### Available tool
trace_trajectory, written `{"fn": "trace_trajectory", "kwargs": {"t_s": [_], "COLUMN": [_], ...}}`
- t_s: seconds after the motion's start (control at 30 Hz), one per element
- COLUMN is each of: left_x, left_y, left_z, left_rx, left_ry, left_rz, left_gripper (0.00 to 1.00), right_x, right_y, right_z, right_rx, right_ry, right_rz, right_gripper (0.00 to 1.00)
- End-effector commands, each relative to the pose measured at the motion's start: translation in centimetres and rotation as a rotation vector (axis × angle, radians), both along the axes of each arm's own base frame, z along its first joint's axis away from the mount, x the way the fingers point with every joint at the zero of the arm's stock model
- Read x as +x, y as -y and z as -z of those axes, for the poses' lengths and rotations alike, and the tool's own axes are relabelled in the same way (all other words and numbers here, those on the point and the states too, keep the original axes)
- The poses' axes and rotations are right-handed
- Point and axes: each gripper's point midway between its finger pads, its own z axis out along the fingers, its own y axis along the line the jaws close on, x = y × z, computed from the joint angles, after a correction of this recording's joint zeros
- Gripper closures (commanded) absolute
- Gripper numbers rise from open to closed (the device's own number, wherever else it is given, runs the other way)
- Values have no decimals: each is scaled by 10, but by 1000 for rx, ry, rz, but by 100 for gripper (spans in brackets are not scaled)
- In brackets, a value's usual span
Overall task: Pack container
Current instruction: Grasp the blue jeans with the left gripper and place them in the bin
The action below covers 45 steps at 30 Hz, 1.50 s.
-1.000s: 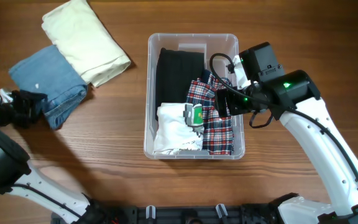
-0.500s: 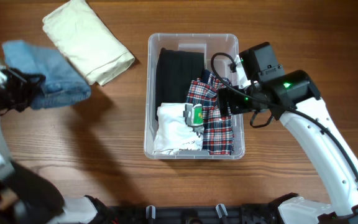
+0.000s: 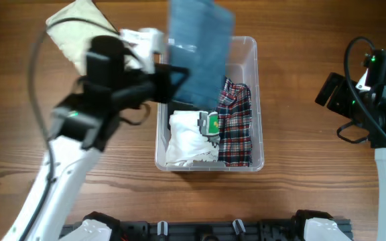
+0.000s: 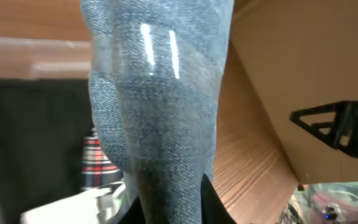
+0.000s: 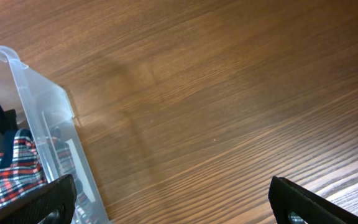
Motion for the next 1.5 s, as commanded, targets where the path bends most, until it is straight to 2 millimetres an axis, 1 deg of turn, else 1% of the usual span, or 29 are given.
{"fn": "trace_trajectory", "kwargs": {"t_s": [0.0,0.03,0.1,0.13,0.23,0.33,0.5,0.6,0.63,0.67,0.7,0.73,0.8,0.83,0.87,0.97,1.0,1.03,1.07,1.1,1.13,1.2,1.23,1.3,1.33,1.37,1.4,1.43,1.47], "left_x": [13,17,23,26,31,31,32,33,31,32,35,35,32,34,38,52,56,58,59,58,57,51,43,33,26,23,19,12,-3], "left_y": [43,54,64,72,77,77,78,78,77,68,36,-4,-67,-82,-86,-75,-65,-60,-52,-46,-40,-28,-12,8,22,30,39,51,62], "left_z": [19,33,56,72,92,98,96,99,102,109,126,142,159,161,161,147,134,126,117,109,101,98,100,109,122,134,150,177,209], "left_rx": [-6,-1,10,-1,-5,5,-4,-16,-6,32,148,269,399,382,363,380,420,439,448,448,449,453,455,471,492,511,539,562,565], "left_ry": [-54,-99,-173,-239,-316,-326,-319,-348,-357,-362,-366,-386,-467,-507,-520,-391,-284,-222,-163,-118,-80,-56,-50,-54,-70,-87,-113,-173,-287], "left_rz": [-69,-103,-173,-217,-282,-283,-282,-303,-306,-340,-445,-567,-724,-746,-732,-573,-493,-456,-410,-380,-352,-311,-242,-177,-134,-110,-82,-35,24], "left_gripper": [96,96,96,96,96,96,96,95,80,29,0,0,0,0,0,0,13,34,75,96,96,96,96,96,96,96,96,96,96], "right_x": [1,1,1,1,1,1,1,1,1,1,1,1,2,3,4,4,3,4,4,5,5,5,5,5,5,5,5,5,5], "right_y": [0,0,0,-1,-2,-2,-3,-2,-2,-2,-3,-3,-4,-4,-4,-4,-4,-4,-4,-5,-5,-5,-5,-4,-4,-4,-4,-4,-4], "right_z": [-2,-2,-2,-1,-1,-1,-1,-1,-1,-1,-1,-1,-1,-2,-2,1,6,8,9,9,9,9,9,9,9,9,9,9,9], "right_rx": [10,10,11,12,17,18,21,21,20,20,19,19,26,26,27,28,30,31,32,33,32,32,32,32,32,30,30,30,30], "right_ry": [7,6,4,2,3,3,3,3,3,2,1,2,7,11,13,4,-7,-13,-13,-12,-11,-11,-10,-8,-9,-9,-9,-8,-8], "right_rz": [5,4,5,5,0,0,-3,-2,-2,-4,-5,-5,-10,-10,-11,-11,-11,-11,-12,-13,-13,-13,-13,-13,-14,-16,-16,-16,-17], "right_gripper": [0,0,0,0,0,0,0,0,0,0,0,0,0,0,0,0,0,0,0,0,0,0,0,0,0,0,0,0,0]}}
